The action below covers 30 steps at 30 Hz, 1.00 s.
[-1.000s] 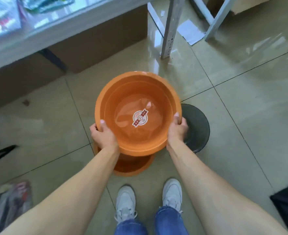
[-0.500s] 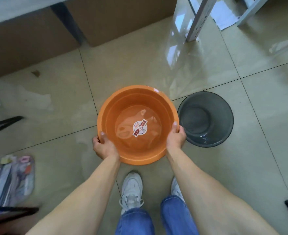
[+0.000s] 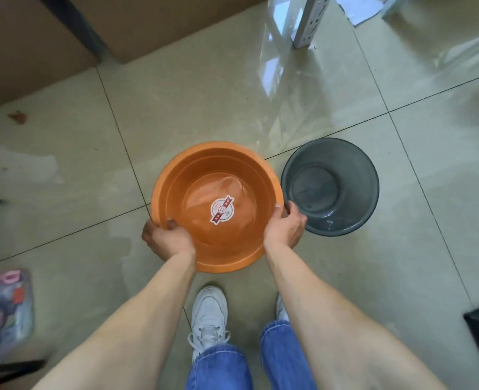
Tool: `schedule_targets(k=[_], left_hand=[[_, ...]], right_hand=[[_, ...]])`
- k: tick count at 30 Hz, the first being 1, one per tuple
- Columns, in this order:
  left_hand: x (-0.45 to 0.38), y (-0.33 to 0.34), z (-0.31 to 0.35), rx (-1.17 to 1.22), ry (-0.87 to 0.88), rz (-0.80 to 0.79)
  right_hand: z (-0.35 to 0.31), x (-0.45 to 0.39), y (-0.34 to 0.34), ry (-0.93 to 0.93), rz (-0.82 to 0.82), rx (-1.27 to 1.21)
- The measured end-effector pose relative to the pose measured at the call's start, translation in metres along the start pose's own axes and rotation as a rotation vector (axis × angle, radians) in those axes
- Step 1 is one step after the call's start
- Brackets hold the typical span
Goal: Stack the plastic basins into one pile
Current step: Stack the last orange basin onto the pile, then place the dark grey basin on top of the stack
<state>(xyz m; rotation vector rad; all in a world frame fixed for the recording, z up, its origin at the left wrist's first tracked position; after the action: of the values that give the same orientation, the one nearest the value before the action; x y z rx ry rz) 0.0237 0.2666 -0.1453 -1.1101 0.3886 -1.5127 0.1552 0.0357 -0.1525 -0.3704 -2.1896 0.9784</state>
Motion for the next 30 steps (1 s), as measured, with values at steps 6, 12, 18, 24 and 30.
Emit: schedule_targets(k=[6,12,18,24,30], left_hand=[[0.019,0.009,0.022,-0.072,0.064,0.066],[0.105,0.081,0.076,0.023,0.449,-0.304],[0.201,0.178,0.111,-0.057,0.709,-0.756],[0.182,0.238,0.102,-0.378,0.628,-0.590],[0.169,0.257,0.082,-0.439,0.388,-0.589]], right_hand=[[-0.002,-0.045,-0.033,0.093,0.042,-0.122],[0.014,-0.106,-0.062,0.199,0.096,-0.332],[0.041,-0.165,-0.104,0.279,0.246,-0.345],[0.076,-0.220,-0.098,0.350,0.054,-0.171],[0.083,-0.228,-0.076,0.401,-0.004,-0.439]])
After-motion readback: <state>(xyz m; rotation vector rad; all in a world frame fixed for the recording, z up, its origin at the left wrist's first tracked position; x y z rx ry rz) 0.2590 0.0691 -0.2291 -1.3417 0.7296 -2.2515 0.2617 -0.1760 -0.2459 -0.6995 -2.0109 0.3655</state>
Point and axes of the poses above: each hand's wrist, its own x-axis away from the middle knuckle, its own y-axis out of the palm, z = x × y, the point moved 6 cm from there along -x, towards the middle knuckle, and after that the axes turned 2 degrees about z, right-handed, at the moved point
